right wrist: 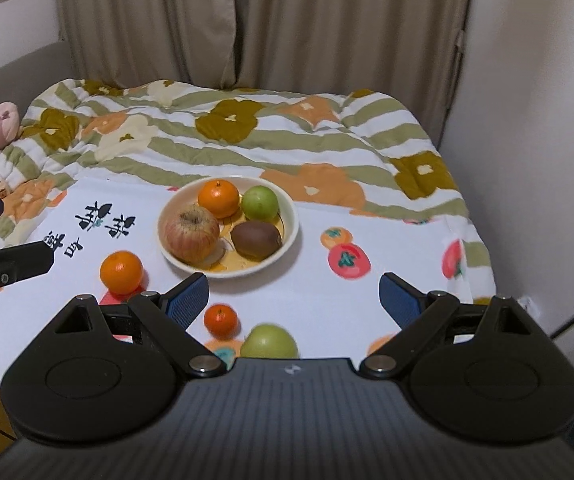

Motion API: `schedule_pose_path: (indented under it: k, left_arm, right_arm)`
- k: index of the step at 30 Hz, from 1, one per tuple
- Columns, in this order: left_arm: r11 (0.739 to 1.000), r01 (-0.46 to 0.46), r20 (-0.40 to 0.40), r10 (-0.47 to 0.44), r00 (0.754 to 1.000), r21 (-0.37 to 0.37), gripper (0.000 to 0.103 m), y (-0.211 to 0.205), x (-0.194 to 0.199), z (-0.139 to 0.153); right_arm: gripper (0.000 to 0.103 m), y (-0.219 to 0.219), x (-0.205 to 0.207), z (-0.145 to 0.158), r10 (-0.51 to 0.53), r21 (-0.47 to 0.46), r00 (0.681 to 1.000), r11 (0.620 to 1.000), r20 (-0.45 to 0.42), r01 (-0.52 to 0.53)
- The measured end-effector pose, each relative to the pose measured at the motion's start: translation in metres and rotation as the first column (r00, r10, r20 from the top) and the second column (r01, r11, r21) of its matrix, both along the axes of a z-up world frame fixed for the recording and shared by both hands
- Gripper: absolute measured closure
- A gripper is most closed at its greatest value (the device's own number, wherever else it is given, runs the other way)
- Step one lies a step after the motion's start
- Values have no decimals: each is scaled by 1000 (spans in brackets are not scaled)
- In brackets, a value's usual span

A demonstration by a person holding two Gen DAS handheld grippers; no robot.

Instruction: Organize fruits

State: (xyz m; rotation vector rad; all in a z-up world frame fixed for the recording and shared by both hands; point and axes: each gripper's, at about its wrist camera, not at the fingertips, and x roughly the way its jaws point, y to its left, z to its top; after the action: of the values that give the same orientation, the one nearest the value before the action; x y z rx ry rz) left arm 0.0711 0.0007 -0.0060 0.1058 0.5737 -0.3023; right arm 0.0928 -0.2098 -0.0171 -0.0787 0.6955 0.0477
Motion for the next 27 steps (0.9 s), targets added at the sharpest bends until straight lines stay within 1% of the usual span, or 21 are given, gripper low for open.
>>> schedule_pose_path:
  k: [3, 10, 14, 18, 21, 23, 25, 27]
  left_arm:
    - [999, 34, -21, -34, 999, 1, 7, 3, -10, -8]
    - [997, 71, -80, -70, 994, 14, 7, -1, -27, -33]
    - [997, 75, -109, -72, 991, 22, 7, -12, -37, -50]
    - [998, 61, -146, -56, 988, 35, 8, -27, -41, -70]
    - [998, 45, -176, -37, 984, 44, 11, -40, -41, -87]
    - [998, 42, -199, -31, 979, 49, 15, -50, -40, -98]
    - [997, 38, -213, -24, 977, 61, 16, -59, -38, -109]
    - [997, 38, -225, -22, 974, 66, 22, -67, -36, -119]
  right_arm:
    - [0, 3, -15, -7, -23, -7, 1000, 1000, -9, 23]
    - [0, 1, -38, -31, -42, 34, 998, 998, -40, 44]
    - [0, -3, -44, -44, -24, 55, 999, 998, -48, 26]
    - [0, -11, -42, -64, 13, 86, 998, 996, -64, -8]
    - [0, -15, -39, -77, 47, 90, 995, 995, -85, -40]
    - [0, -18, -39, -84, 69, 83, 994, 995, -89, -61]
    - [0, -21, -39, -90, 87, 87, 992, 993, -90, -79]
    - [0, -25, -36, -97, 101, 100, 990, 991, -98, -91]
